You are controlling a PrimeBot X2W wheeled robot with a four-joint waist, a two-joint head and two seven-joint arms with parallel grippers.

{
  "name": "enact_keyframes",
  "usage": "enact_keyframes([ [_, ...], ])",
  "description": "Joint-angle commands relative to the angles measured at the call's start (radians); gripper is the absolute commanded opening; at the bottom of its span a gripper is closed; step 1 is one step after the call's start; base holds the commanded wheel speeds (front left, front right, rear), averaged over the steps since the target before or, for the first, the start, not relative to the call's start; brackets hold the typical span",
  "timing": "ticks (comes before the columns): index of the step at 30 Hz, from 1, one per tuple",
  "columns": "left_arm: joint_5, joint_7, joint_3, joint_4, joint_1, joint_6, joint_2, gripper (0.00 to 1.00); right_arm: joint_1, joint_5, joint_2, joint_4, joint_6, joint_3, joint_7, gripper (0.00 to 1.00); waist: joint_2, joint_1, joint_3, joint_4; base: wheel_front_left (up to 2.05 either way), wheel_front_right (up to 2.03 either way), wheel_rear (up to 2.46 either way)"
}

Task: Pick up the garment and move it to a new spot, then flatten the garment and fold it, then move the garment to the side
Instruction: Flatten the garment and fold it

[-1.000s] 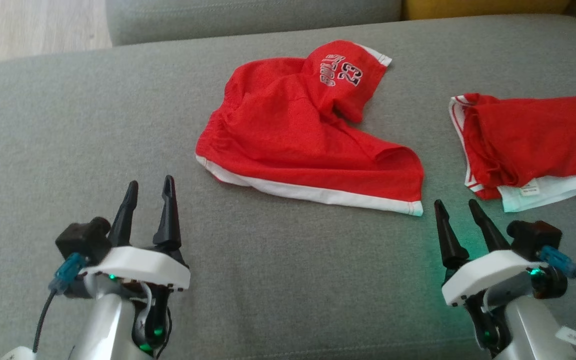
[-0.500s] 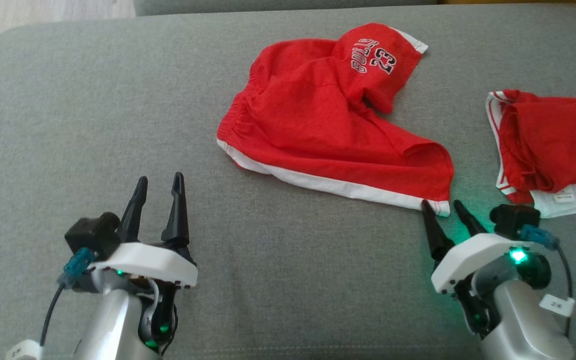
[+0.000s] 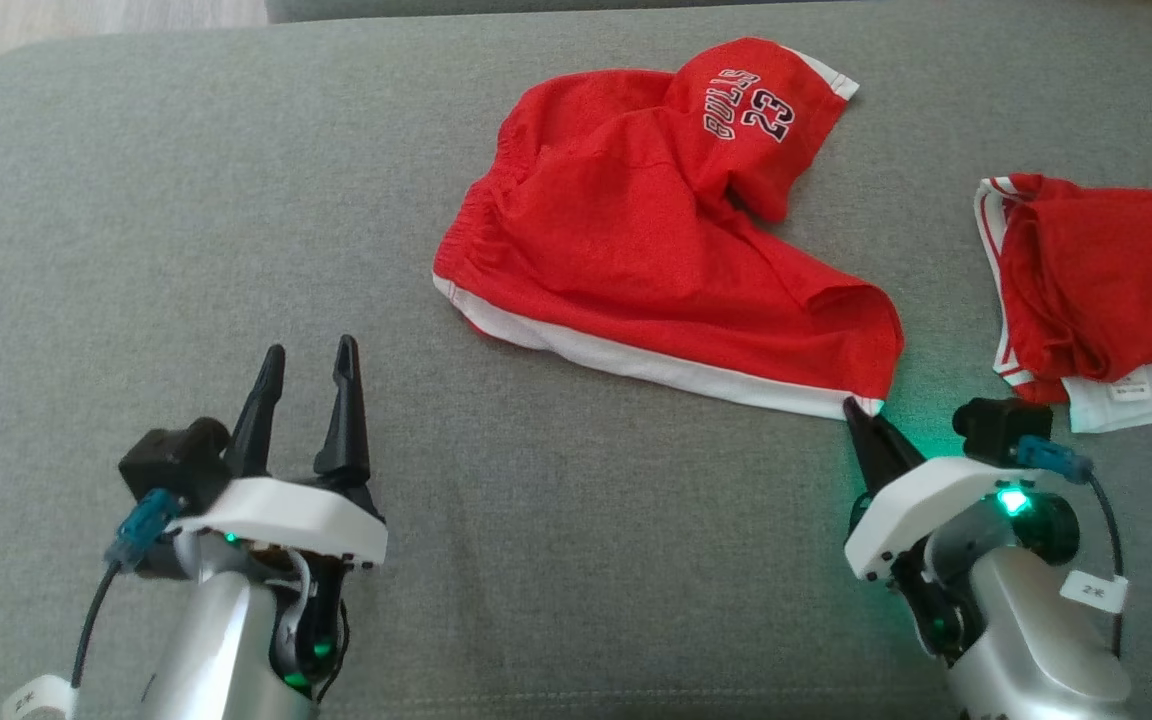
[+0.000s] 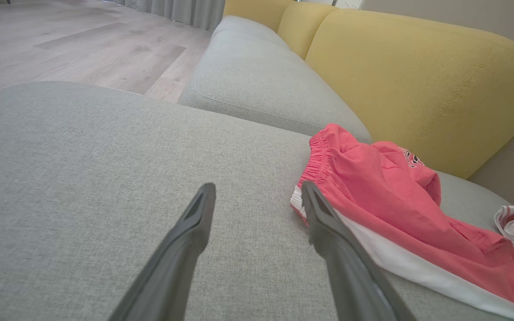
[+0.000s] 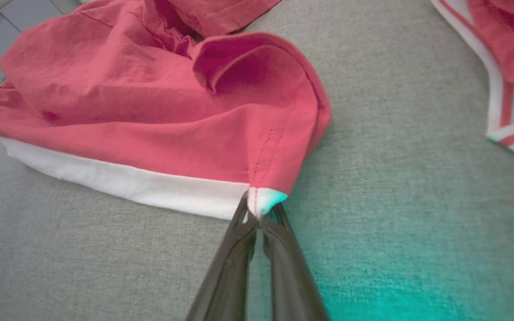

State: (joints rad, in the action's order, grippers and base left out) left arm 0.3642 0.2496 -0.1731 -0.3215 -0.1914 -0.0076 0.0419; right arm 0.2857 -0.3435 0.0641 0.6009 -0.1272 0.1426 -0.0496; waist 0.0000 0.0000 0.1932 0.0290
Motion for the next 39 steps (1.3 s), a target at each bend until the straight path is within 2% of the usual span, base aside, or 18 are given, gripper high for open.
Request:
enact_keyframes([
  [1,-0.008,0.012,0.042,0.029,-0.048,0.000,0.008,1.00,0.029,-0.003,0.008,-0.016,-0.003,0.015,0.012,0.00,0.0000,0.0000,-0.001,-0.003,0.00,0.00,0.00],
  [6,-0.025,0.012,0.048,0.017,-0.054,-0.011,0.008,1.00,0.040,0.001,0.032,-0.013,-0.003,-0.016,0.026,0.00,0.0000,0.0000,-0.002,-0.016,0.00,0.00,0.00],
  [10,-0.053,0.012,0.034,-0.020,-0.072,-0.036,0.012,1.00,0.052,0.004,0.047,-0.017,-0.003,-0.033,0.021,0.00,0.0000,0.0000,0.005,-0.029,0.00,0.00,0.00],
  [16,-0.111,0.012,-0.051,-0.110,-0.145,-0.092,0.036,1.00,0.070,0.011,0.051,-0.024,-0.003,-0.031,0.008,0.00,0.0000,0.0000,0.025,-0.048,0.00,0.00,0.00],
  [20,-0.147,0.012,-0.124,-0.180,-0.219,-0.112,0.058,1.00,0.086,0.016,0.046,-0.028,-0.003,-0.020,0.002,0.00,0.0000,0.0000,0.045,-0.065,0.00,0.00,0.00],
  [26,-0.167,0.012,-0.194,-0.266,-0.293,-0.120,0.079,1.00,0.100,0.019,0.043,-0.028,-0.003,-0.008,-0.001,0.00,0.0000,0.0000,0.063,-0.084,0.00,0.00,0.00],
  [39,-0.085,0.012,-0.307,-0.359,-0.368,-0.123,0.108,1.00,0.136,0.016,0.043,-0.018,-0.003,0.004,0.005,0.00,0.0000,0.0000,0.081,-0.116,0.00,0.00,0.00],
])
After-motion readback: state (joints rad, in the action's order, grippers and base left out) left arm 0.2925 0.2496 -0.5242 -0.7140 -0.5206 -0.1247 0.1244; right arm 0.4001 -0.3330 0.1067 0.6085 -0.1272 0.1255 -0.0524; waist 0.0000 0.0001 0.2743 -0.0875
